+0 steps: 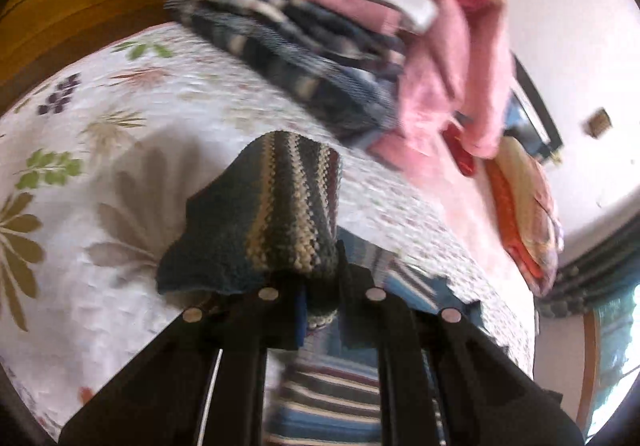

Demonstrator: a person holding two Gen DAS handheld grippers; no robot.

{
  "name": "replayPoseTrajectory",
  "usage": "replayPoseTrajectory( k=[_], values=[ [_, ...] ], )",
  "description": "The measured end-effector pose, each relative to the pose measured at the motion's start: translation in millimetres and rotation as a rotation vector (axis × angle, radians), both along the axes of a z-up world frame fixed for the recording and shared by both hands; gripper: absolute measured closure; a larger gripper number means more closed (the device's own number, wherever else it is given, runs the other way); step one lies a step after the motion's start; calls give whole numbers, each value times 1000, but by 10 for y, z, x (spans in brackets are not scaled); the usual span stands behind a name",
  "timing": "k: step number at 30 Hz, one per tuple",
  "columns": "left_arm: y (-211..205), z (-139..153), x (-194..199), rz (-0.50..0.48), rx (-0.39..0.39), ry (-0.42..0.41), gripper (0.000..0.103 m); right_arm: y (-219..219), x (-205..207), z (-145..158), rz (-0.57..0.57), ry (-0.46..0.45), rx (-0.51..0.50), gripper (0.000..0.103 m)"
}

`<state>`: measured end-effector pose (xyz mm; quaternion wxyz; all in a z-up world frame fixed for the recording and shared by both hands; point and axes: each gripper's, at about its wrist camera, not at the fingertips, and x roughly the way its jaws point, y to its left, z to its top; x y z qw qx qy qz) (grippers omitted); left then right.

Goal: Fold small clothes
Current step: 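Grasp the other striped sleeve with the left gripper and lift it, then fold the held sleeve across the sweater body toward the right tool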

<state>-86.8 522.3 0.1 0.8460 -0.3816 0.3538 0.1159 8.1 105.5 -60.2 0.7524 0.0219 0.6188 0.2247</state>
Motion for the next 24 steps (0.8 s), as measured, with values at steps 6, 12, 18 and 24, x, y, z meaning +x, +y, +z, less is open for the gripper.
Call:
replayPoseTrajectory(
  k=[6,12,18,24],
  values=[
    [-545,-71,215,-66,-43,-12,94,-188,-8,24,-28,-3,1,41],
    [-1019,-226,405,-102,-56,-6,94,-331,-17,5,-42,1,-2,41],
    [-1450,-517,584,-134,-55,38,93,-415,-32,-14,-53,5,1,41],
    [-1651,-926,688,-149,-46,129,91,-451,-41,-27,-51,6,-7,41]
  ],
)
